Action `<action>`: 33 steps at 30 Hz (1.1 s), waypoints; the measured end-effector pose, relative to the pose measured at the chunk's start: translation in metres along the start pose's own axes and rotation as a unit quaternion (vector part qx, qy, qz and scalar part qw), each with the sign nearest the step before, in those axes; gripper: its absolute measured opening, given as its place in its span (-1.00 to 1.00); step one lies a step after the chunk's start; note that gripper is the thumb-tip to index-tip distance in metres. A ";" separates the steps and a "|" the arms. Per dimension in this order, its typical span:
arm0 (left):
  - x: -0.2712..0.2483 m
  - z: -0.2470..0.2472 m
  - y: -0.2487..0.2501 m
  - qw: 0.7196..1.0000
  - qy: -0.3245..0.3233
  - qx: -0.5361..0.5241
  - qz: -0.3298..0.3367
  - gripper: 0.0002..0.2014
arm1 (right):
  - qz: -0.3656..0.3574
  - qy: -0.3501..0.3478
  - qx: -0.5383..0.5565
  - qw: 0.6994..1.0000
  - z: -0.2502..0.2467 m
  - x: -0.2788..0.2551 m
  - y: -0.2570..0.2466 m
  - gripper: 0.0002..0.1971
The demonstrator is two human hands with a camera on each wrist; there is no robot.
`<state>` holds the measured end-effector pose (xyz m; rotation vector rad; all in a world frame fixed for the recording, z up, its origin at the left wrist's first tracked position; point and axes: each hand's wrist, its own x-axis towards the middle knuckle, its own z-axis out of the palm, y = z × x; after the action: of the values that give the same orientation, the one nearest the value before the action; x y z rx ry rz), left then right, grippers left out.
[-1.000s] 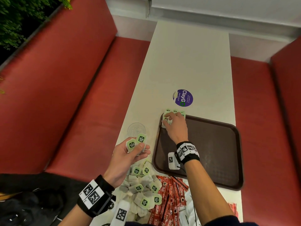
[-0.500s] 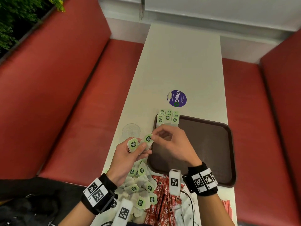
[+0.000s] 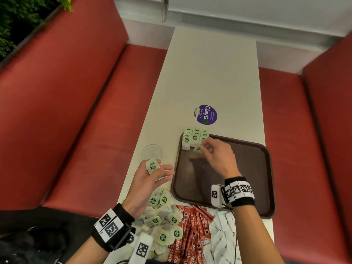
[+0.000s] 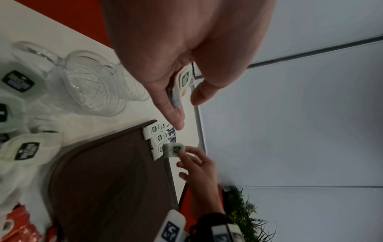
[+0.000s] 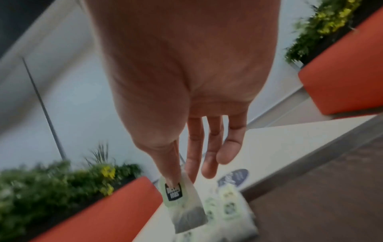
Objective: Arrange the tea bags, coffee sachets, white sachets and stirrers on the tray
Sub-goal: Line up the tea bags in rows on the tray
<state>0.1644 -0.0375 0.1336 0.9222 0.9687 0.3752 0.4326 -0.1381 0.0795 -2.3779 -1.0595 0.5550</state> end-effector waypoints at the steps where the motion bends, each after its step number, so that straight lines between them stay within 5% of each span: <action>1: -0.001 -0.002 0.000 1.000 0.000 -0.003 -0.006 -0.74 | 0.015 -0.014 -0.018 1.000 0.006 0.007 0.009 -0.94; 7: -0.002 -0.014 0.000 1.000 0.002 0.014 -0.006 -0.73 | 0.042 -0.079 -0.026 0.996 0.032 0.045 0.024 -0.94; 28: -0.004 -0.017 0.004 1.000 0.002 0.020 -0.008 -0.85 | 0.042 0.024 -0.041 0.998 0.060 0.080 0.018 -0.80; 33: -0.004 -0.014 0.004 1.000 -0.007 0.021 0.001 -0.84 | -0.029 0.027 -0.027 0.999 0.066 0.071 0.007 -0.74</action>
<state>0.1510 -0.0307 0.1361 0.9619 0.9659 0.3503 0.4454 -0.0707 0.0103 -2.3861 -1.1282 0.4457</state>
